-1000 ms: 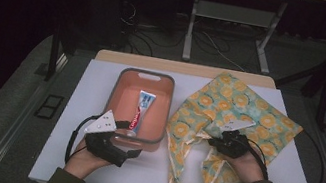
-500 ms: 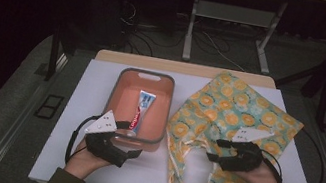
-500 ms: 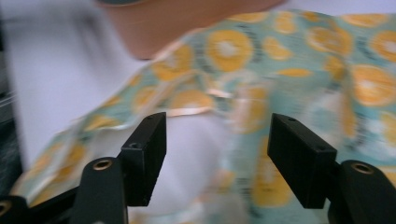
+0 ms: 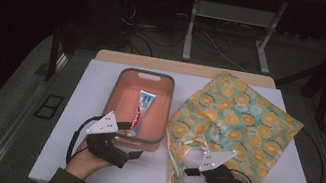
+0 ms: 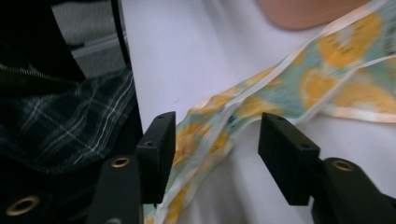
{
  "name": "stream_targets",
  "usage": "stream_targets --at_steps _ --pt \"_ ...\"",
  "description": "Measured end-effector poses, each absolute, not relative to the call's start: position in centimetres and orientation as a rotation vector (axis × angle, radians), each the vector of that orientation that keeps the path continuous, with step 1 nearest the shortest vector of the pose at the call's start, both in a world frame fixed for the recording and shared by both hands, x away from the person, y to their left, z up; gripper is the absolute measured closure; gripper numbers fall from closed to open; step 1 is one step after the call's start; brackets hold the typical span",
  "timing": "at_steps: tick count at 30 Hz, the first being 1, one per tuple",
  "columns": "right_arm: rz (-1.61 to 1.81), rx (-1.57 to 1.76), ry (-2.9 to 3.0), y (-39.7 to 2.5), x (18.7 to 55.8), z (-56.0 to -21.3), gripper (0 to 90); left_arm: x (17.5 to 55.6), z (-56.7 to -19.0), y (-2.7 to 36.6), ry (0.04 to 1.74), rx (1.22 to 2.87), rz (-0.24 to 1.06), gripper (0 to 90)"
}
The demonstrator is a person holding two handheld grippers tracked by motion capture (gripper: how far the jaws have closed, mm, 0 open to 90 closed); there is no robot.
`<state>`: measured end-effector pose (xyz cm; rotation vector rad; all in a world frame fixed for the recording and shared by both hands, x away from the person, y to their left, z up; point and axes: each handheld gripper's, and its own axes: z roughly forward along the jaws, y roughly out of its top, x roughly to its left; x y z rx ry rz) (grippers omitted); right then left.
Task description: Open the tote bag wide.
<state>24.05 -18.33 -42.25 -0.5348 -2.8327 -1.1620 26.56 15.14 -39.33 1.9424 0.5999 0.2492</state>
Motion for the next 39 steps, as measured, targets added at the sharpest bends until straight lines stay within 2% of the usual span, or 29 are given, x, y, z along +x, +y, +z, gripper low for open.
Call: stream_targets --at_steps 3,7,8,9,10,17,26,35,39 --pt "-1.083 -0.502 -2.848 -17.8 24.1 -43.3 57.0 26.5 -39.4 15.1 0.599 1.945 0.249 1.8" --pt "-1.067 -0.497 -2.871 -17.8 24.1 -43.5 78.6 26.6 -39.4 15.1 0.598 1.945 0.249 1.8" --pt "-1.076 -0.501 -2.872 -17.9 24.2 -43.3 82.5 26.6 -39.4 15.0 0.597 1.947 0.249 1.8" --pt "-1.076 -0.501 -2.872 -17.9 24.2 -43.3 82.5 26.6 -39.4 15.0 0.597 1.947 0.249 1.8" --pt "-1.104 -0.511 -2.864 -18.2 24.3 -43.0 87.5 26.5 -39.4 15.0 0.596 1.947 0.249 1.8" --pt "-1.261 -0.593 -2.874 -20.2 25.3 -40.3 88.6 26.5 -39.4 15.0 0.599 1.945 0.251 1.8" --pt "-1.432 -0.905 -2.895 -26.0 29.6 -37.3 88.9 26.6 -39.4 15.0 0.601 1.944 0.251 1.7" --pt "-1.462 -1.239 -2.858 -30.9 34.0 -37.5 88.9 26.6 -39.4 15.1 0.602 1.943 0.249 1.8" --pt "-1.388 -1.423 -2.833 -33.2 36.4 -38.9 88.9 26.7 -39.4 15.1 0.601 1.946 0.249 1.8"
